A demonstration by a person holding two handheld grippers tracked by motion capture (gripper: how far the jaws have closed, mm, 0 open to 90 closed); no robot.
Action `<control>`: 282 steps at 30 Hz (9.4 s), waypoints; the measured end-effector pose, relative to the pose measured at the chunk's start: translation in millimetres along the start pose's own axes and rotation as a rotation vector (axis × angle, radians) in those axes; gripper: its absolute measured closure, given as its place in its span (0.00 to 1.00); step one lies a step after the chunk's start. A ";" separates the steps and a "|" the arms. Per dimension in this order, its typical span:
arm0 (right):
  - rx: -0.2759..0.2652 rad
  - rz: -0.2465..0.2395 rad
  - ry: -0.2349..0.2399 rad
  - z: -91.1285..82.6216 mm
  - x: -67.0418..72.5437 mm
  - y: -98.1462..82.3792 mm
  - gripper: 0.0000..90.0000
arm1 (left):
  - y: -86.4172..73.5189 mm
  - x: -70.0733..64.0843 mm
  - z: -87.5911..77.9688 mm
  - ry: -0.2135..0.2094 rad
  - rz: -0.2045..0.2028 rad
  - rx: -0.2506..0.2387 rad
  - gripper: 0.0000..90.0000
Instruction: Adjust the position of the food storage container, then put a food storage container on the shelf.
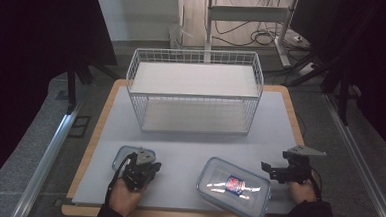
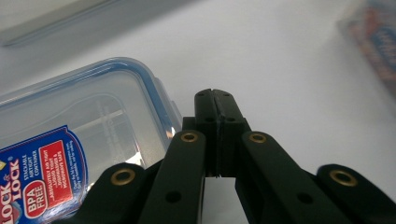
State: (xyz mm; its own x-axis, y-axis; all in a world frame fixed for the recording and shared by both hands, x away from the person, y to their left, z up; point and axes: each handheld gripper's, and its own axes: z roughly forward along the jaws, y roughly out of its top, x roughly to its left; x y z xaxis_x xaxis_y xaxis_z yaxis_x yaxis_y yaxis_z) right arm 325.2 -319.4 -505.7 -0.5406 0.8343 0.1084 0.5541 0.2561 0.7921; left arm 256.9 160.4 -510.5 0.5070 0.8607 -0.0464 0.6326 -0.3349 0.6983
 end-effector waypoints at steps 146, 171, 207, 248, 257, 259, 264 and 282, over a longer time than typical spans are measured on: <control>0.096 -0.161 0.164 9.2 80.4 13.1 0.37 | -34.0 6.3 -20.3 -0.072 0.051 -0.088 0.23; 0.095 -0.117 0.151 15.7 77.8 11.4 0.14 | -27.9 2.9 -12.1 -0.146 0.041 -0.073 0.08; 0.234 -0.006 0.377 59.9 102.9 50.5 0.07 | 37.1 14.4 40.4 -0.492 -0.086 0.018 0.01; 0.140 0.154 0.484 26.9 99.0 29.2 0.52 | -1.1 21.9 5.1 -0.587 -0.299 -0.133 0.57; 0.115 0.217 0.475 24.3 98.3 29.0 0.57 | 4.8 18.2 2.3 -0.548 -0.294 -0.139 0.58; 0.107 0.212 0.463 24.0 98.9 29.8 0.56 | 6.8 17.9 2.0 -0.545 -0.293 -0.140 0.58; 0.083 0.201 0.457 20.1 98.0 35.7 0.56 | 14.7 17.9 -2.8 -0.541 -0.279 -0.158 0.58; 0.010 0.140 0.465 5.6 94.2 89.0 0.56 | 68.6 30.2 -33.7 -0.510 -0.213 -0.202 0.58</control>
State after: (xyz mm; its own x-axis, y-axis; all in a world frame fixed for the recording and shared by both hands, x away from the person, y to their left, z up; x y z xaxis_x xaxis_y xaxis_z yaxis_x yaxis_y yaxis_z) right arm 327.2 -215.3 -428.3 -0.6847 0.5552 0.4722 0.6465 0.1634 0.7453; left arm 295.9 176.4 -440.0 0.6303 0.5912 -0.5032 0.6526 -0.0525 0.7558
